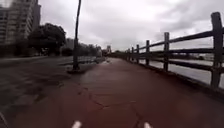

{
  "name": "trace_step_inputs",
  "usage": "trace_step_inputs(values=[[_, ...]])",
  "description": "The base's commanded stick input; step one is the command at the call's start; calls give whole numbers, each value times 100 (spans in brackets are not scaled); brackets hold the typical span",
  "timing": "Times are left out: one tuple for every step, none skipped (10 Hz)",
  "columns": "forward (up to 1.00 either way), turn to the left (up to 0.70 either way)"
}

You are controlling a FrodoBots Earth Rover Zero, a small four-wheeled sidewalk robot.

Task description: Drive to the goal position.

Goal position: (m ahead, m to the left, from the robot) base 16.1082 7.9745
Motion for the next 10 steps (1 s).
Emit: trace_step_inputs(values=[[50, 50], [50, 50], [50, 50], [50, 50], [50, 50], [50, 50], [50, 50], [50, 50], [50, 50], [50, 50]])
